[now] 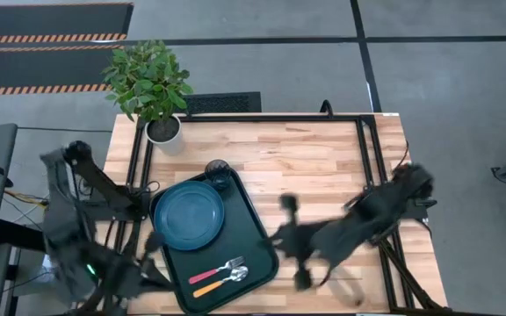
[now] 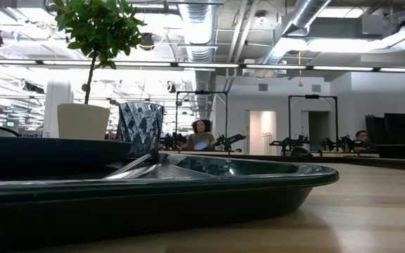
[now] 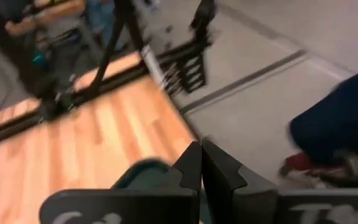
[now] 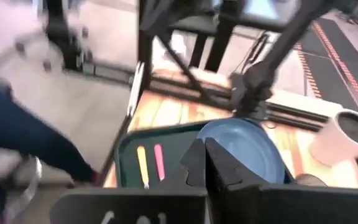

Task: Pick and place plate/cup/fork/spoon on tray
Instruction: Return to Home Position

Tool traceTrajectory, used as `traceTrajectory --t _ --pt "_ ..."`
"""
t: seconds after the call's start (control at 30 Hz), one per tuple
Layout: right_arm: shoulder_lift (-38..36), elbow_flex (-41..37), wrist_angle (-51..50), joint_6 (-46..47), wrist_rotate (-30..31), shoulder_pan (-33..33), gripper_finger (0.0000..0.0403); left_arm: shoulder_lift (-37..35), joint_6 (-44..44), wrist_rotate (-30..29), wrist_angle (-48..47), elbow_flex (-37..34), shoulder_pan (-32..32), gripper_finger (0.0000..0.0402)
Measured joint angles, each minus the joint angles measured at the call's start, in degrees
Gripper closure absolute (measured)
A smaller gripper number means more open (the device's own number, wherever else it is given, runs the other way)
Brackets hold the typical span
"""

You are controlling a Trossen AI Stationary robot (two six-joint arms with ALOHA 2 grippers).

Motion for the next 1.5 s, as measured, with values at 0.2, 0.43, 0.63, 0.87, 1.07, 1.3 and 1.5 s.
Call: traceTrajectory --t 0.2,0.43,0.63,0.87,1.07,1.3,1.5 --pt "-11.5 -0.5 -3.0 3.1 -5.5 -4.5 0.0388 -14.7 2.5 4.6 -0.8 -2.1 1.9 0.0401" --pt "-23.4 -16.2 3.1 3.2 -8.6 -11.8 0.0368 -38.5 0.8 6.7 13.2 -24.9 3.8 0.0401" --pt "-39.7 -49.3 28.9 5.9 -27.2 -22.6 0.0365 -60.5 -1.9 6.4 29.9 -49.3 3.9 0.0401" --pt "-60.9 -84.2 61.3 9.9 -33.4 -31.6 0.0365 -80.0 -5.7 6.4 33.5 -63.5 3.9 0.0401" --pt "-76.7 -103.4 72.1 14.3 -33.6 -34.4 0.0365 -79.7 -5.3 3.2 32.2 -65.3 3.9 0.0401" --pt "-89.9 -120.3 80.5 17.1 -31.6 -35.0 0.0365 -80.4 -5.2 3.0 33.1 -67.8 4.0 0.0401" --pt "-97.6 -133.6 87.7 17.5 -26.2 -35.4 0.0365 -80.5 -8.8 1.9 33.5 -71.8 4.0 0.0401"
